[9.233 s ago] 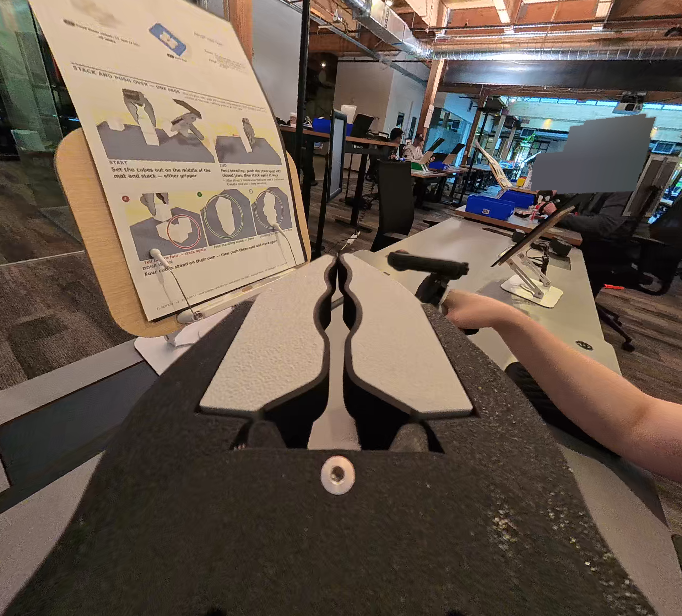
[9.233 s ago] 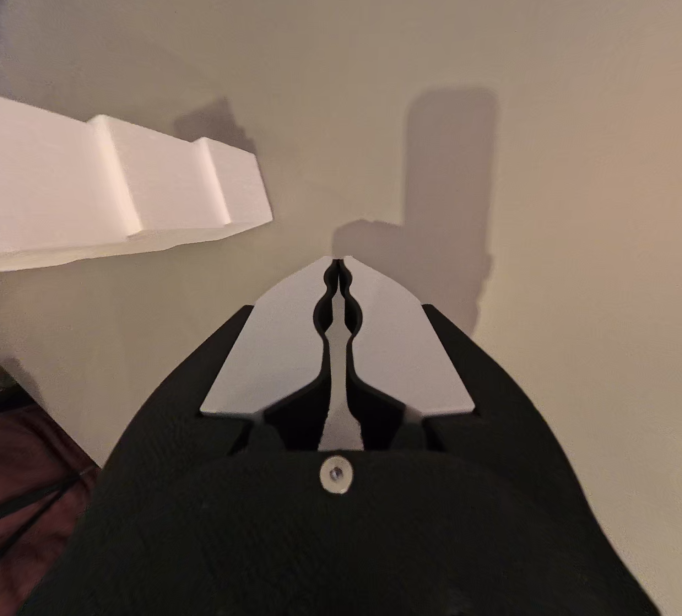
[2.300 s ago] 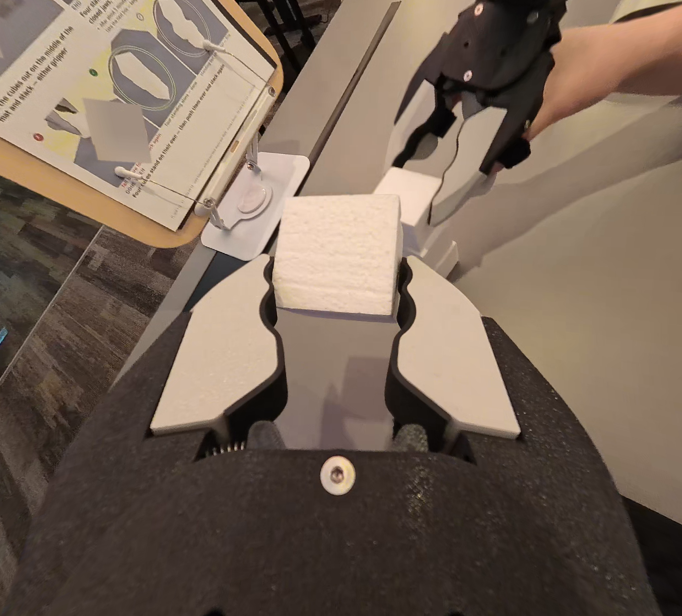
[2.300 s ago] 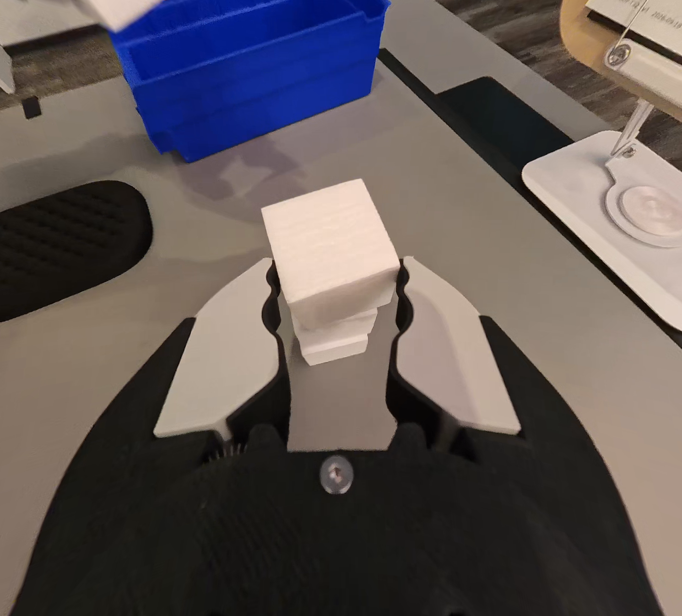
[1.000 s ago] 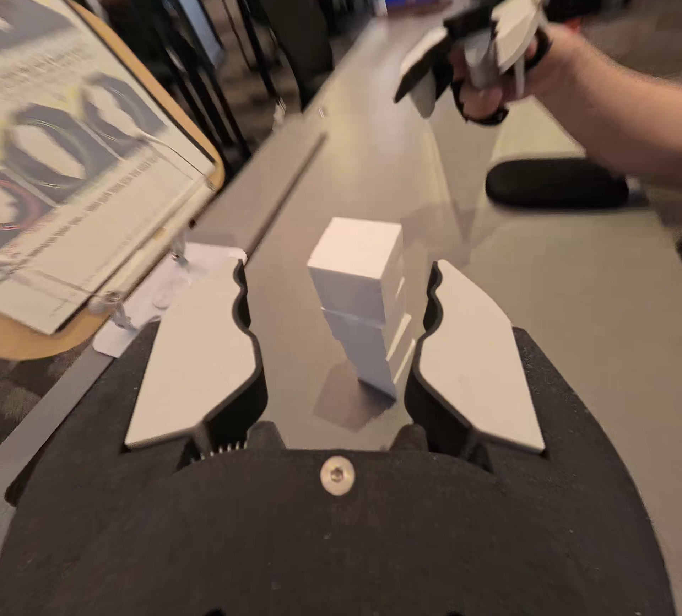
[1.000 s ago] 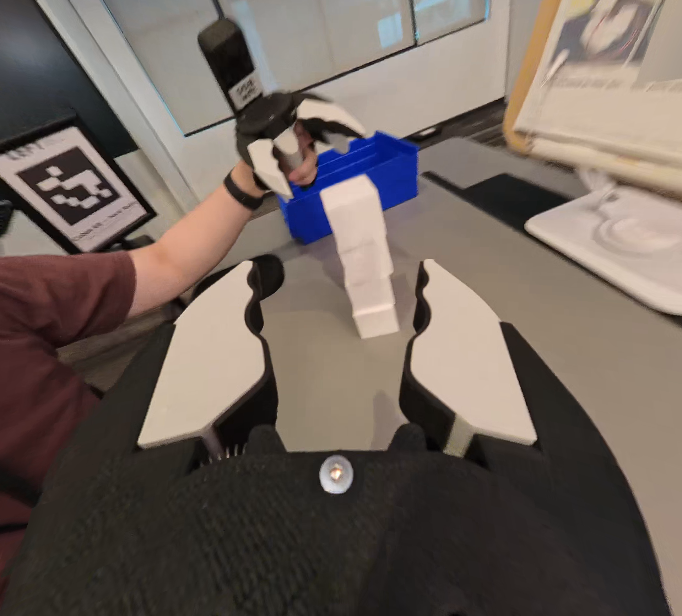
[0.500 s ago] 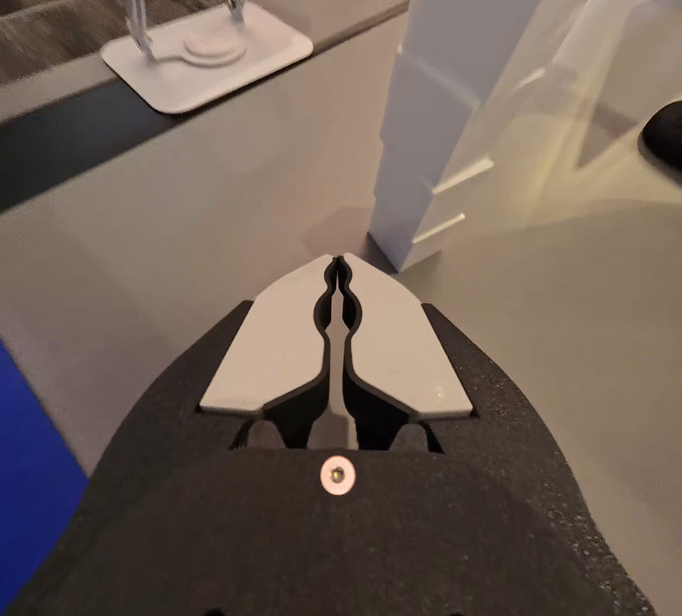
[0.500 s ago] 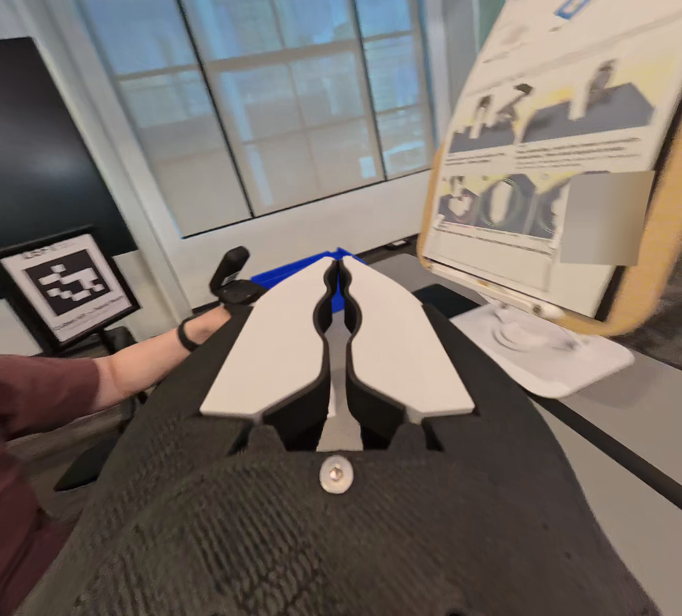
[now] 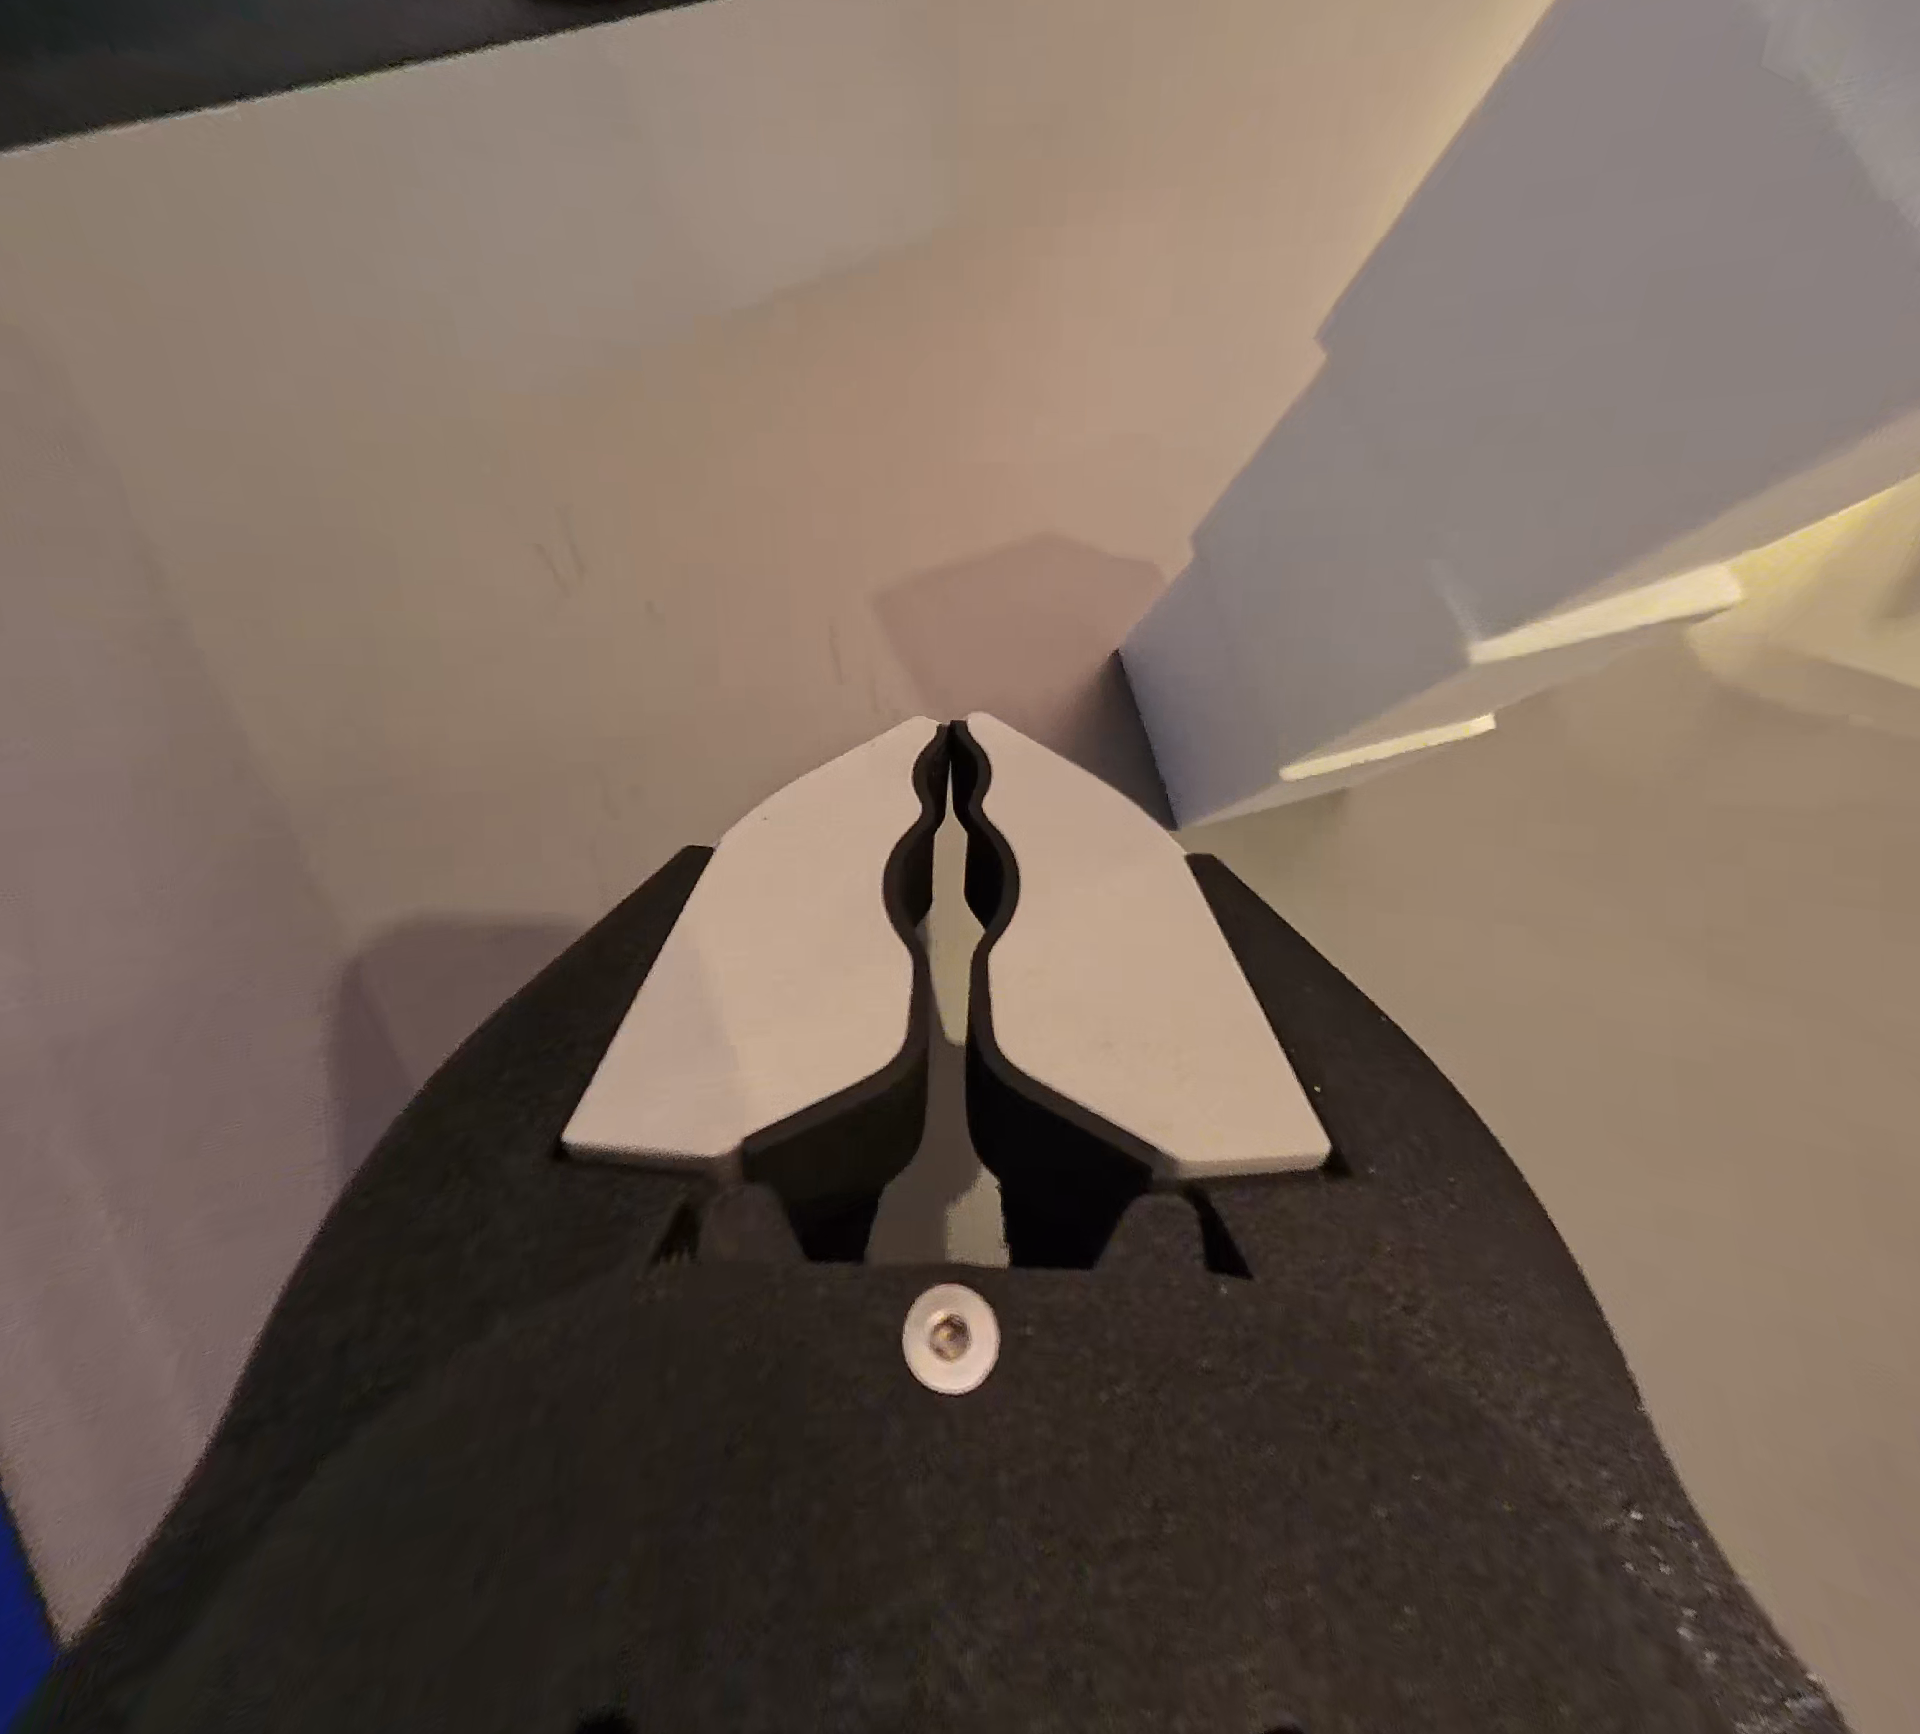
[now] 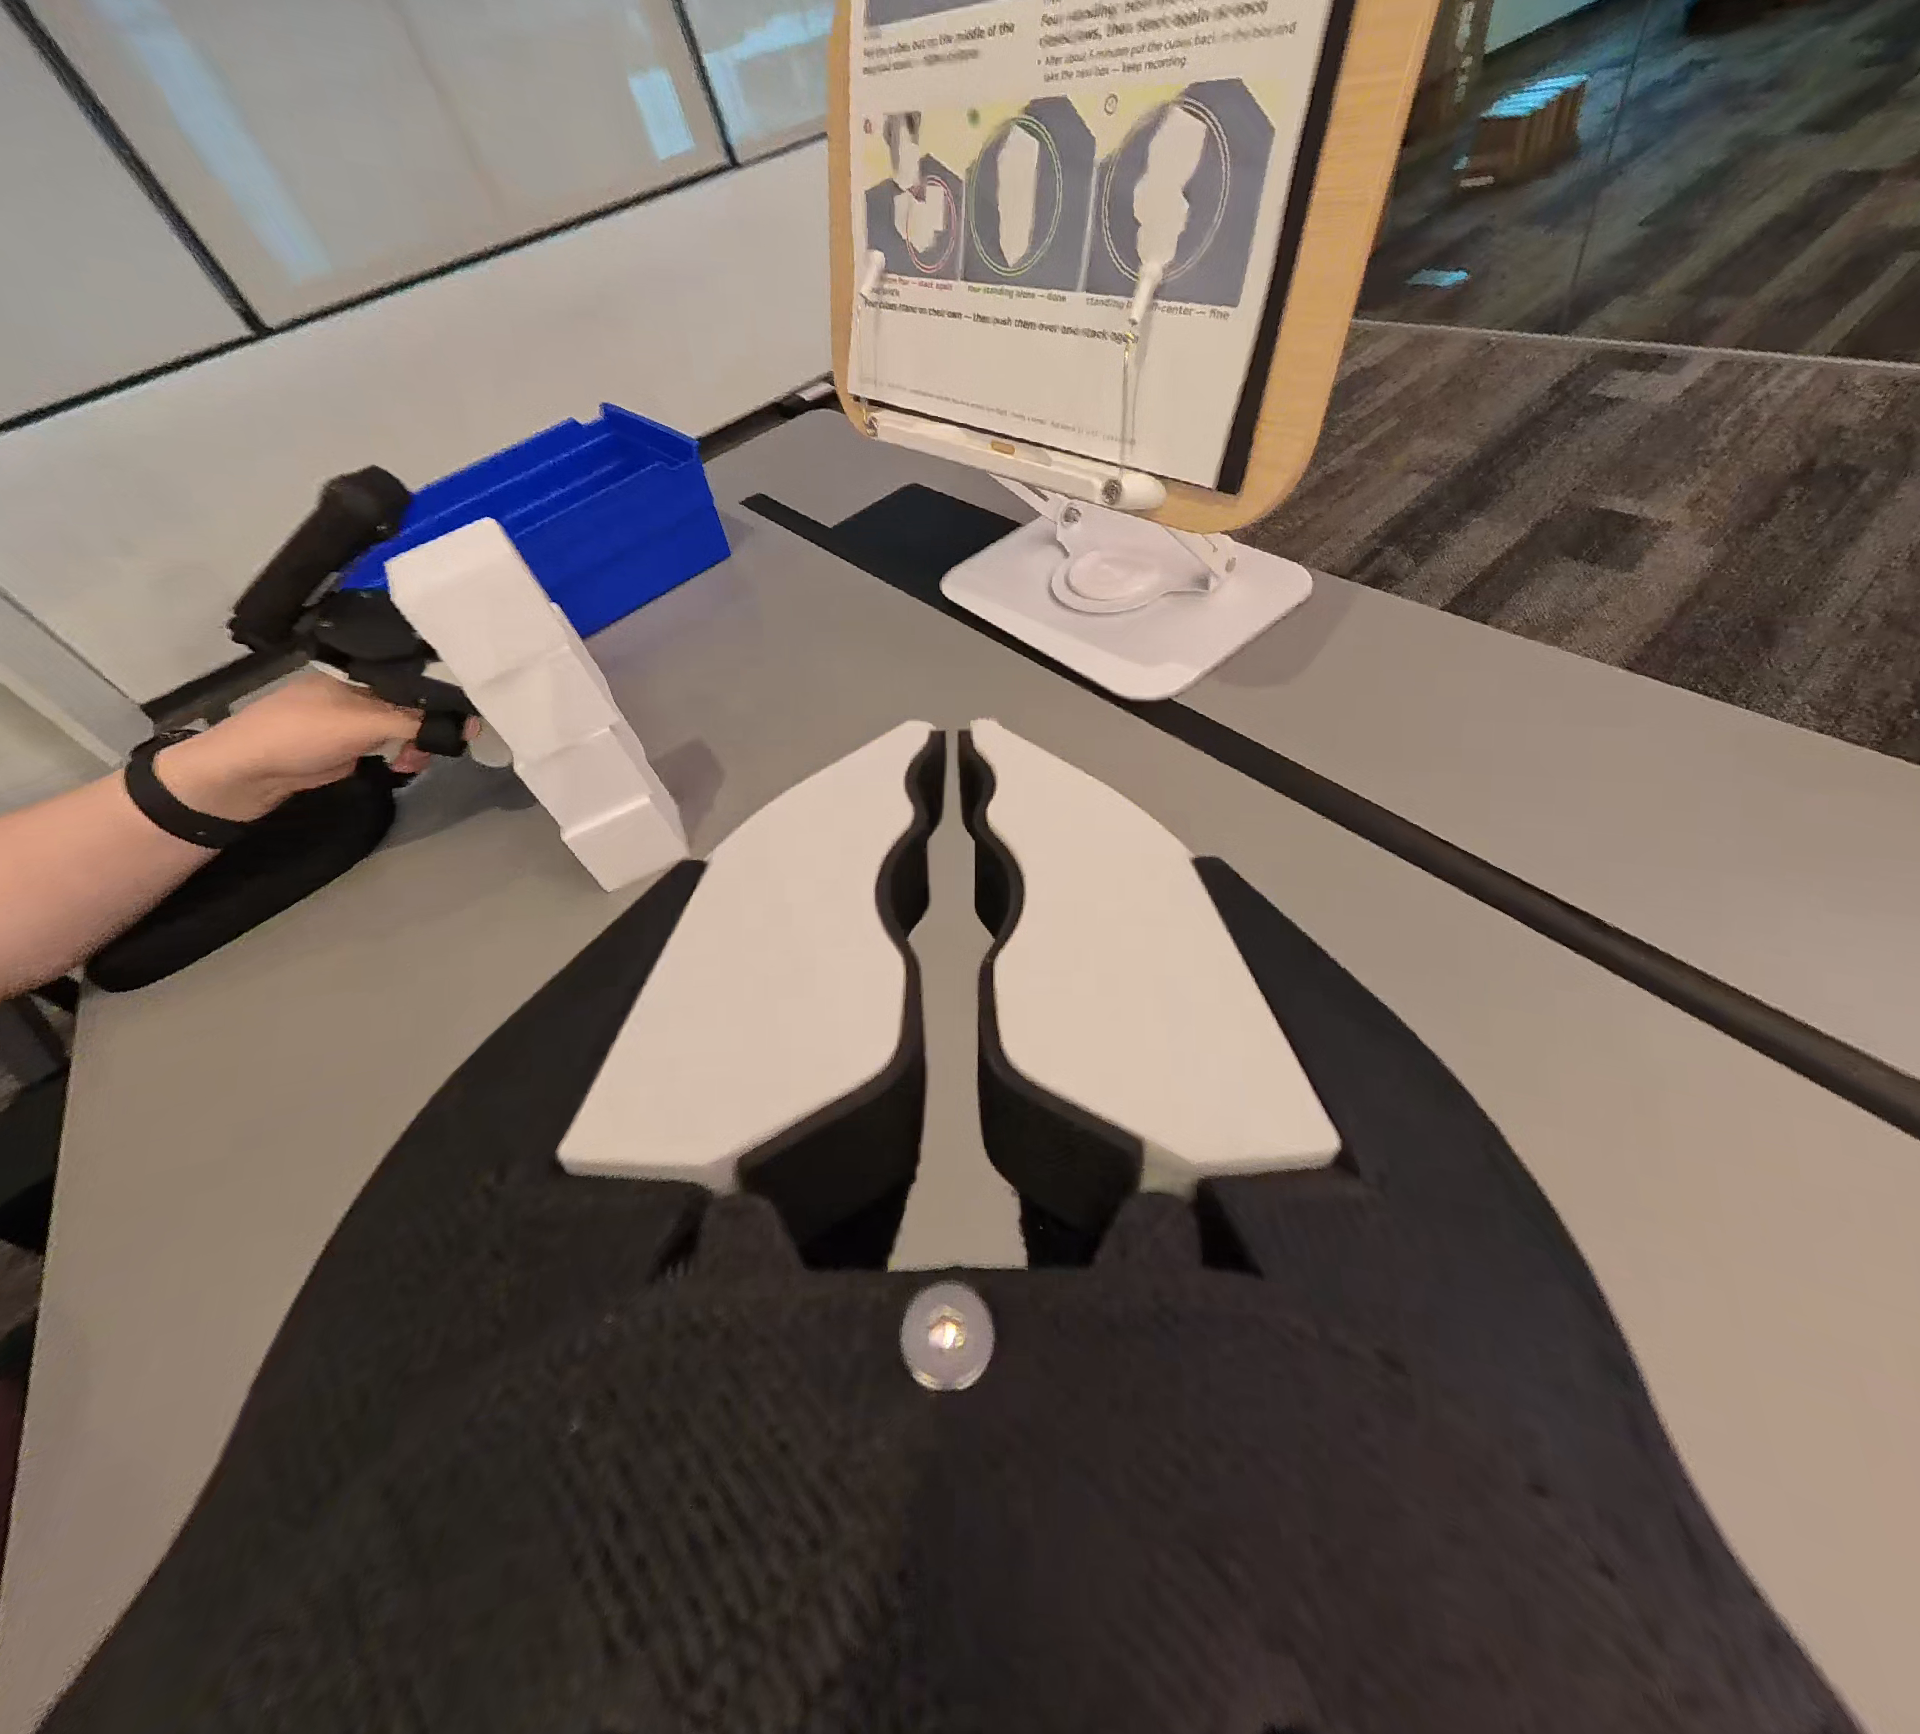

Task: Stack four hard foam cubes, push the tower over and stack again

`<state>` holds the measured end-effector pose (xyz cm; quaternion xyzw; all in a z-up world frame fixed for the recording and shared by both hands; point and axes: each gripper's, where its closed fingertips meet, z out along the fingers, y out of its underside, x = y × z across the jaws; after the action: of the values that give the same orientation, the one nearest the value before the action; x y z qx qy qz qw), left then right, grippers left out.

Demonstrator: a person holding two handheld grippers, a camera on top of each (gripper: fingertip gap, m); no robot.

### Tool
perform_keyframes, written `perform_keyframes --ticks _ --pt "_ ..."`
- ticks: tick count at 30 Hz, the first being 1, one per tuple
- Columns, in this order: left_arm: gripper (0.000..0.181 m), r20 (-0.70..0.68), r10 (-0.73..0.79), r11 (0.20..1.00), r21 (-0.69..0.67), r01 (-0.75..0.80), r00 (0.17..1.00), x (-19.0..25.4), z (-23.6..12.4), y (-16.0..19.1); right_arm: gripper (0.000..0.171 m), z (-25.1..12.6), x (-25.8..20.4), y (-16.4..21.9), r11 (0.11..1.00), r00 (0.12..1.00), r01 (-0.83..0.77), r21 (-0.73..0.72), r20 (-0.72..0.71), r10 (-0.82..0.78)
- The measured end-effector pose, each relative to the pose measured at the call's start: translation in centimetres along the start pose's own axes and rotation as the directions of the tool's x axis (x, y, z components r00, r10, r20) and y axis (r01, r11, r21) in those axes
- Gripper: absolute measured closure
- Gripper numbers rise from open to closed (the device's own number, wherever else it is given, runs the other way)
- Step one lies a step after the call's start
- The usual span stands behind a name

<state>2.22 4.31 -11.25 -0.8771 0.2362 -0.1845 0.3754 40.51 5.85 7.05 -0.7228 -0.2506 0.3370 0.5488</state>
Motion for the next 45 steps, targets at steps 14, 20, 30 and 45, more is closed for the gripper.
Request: perform_keyframes --ticks 14,20,30,45 --pt "0.181 0.108 0.292 0.954 0.046 -0.298 0.950 7.1 1.0 -7.3 0.164 0.2 -0.4 0.4 1.000 0.999 0.017 -0.016 0.042 -0.016" --pt "0.181 0.047 0.324 0.941 0.089 -0.327 0.945 10.4 2.3 -9.4 0.159 -0.1 1.0 1.9 0.999 1.000 -0.007 -0.054 0.018 0.008" --pt "0.127 -0.148 0.228 0.945 0.271 -0.182 0.963 10.4 0.2 -9.6 0.150 -2.8 4.3 4.3 0.994 0.995 -0.080 -0.076 -0.068 0.075" --pt "0.099 -0.497 0.545 0.838 0.320 -0.442 0.675 12.5 2.3 -3.9 0.140 -4.6 7.0 4.3 0.988 0.975 -0.156 0.013 -0.161 0.156"
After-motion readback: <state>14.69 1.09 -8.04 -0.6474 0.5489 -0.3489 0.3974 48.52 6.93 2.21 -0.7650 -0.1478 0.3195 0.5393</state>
